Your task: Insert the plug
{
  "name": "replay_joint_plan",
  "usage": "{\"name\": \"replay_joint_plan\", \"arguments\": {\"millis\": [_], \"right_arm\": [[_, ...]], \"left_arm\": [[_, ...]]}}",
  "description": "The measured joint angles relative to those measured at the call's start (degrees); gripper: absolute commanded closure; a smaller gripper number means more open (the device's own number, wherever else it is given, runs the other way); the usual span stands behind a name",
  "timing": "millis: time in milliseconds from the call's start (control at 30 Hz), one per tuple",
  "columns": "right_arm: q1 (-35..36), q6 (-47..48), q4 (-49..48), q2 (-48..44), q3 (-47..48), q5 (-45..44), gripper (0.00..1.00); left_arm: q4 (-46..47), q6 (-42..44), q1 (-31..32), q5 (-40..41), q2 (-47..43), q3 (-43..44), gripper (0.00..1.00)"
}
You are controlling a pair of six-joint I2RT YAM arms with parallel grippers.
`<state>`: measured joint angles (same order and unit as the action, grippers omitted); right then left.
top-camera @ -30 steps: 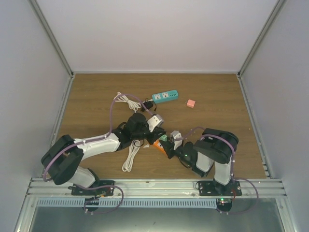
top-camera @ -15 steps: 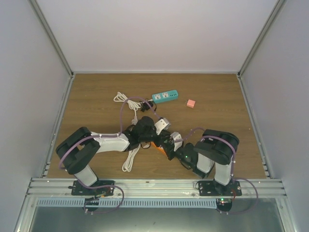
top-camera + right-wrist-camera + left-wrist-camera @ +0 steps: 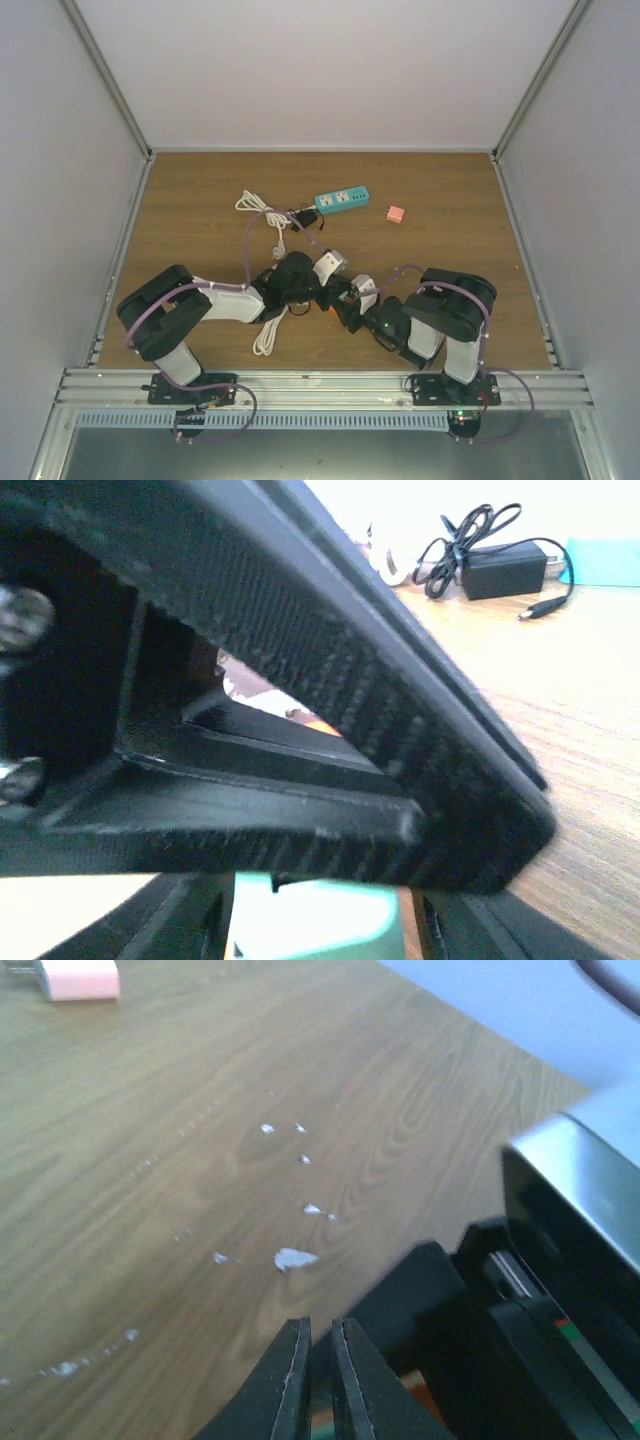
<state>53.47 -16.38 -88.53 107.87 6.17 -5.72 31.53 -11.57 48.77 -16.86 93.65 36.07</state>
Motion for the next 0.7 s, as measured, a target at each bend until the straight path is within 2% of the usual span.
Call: {"name": "replay_joint_plan", "arguments": {"millis": [100,233,433,700], "right_arm": [[0.2,0.1,0.7,-0.4,-0.2,-0.1,0.32],[0.3,0.5,2.0,-1.4,-0.4,-0.5,0.23],[0.3,0.5,4.1,-2.7,-0.6,-1.7,0.22],[0.3,-0.4,5.5,-3.3,-2.5,-3.3,0.21]], "left_arm": [[0.9,-0.5,1.6,0.0,0.2,-0.8,0.92],[1.1,-0.7,3.2,0.5,0.3,-0.7,0.92],[2.2,-1.1,3.5,1.3,0.9,-0.7,0.93],[4.6,-2.1,4.0,4.5,0.9,-2.1,1.0]]}}
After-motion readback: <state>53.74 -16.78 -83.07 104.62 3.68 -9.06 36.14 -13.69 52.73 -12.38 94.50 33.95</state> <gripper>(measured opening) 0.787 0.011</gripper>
